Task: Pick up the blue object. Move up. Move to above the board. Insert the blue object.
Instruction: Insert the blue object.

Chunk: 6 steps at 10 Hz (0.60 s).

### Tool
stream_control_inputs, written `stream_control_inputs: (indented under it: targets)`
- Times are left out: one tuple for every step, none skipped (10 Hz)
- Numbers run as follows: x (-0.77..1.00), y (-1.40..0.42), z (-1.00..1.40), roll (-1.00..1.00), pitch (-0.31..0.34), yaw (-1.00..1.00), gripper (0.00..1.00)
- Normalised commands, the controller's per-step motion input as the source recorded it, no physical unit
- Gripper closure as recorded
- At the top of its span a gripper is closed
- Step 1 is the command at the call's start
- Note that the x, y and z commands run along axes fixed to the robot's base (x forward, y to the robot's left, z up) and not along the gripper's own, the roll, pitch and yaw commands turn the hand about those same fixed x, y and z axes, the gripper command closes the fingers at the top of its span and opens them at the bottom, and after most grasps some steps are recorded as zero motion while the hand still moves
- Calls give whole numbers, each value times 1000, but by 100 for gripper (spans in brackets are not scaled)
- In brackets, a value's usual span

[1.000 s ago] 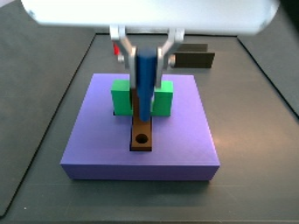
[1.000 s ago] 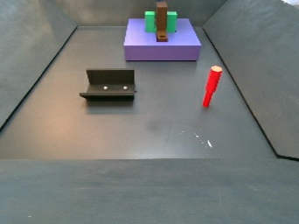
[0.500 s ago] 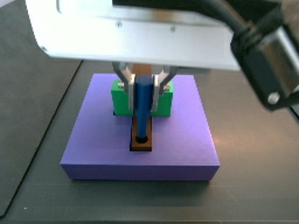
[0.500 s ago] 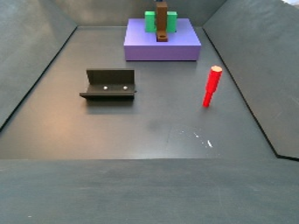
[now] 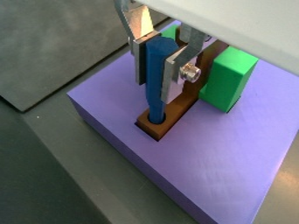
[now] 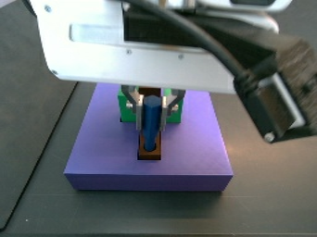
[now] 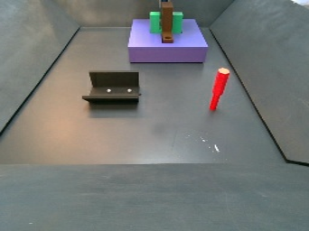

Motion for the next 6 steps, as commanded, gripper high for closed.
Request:
stream_control_inputs:
  targets:
    - [43, -91, -331, 137, -24, 0, 100]
    - [34, -126, -329, 159, -26, 0, 100]
    - [23, -151, -343, 151, -21, 0, 100]
    - [23, -166, -340, 123, -14, 0, 100]
    - [29, -83, -291, 53, 0, 0, 100]
    - [0, 0, 0, 0, 0, 0, 100]
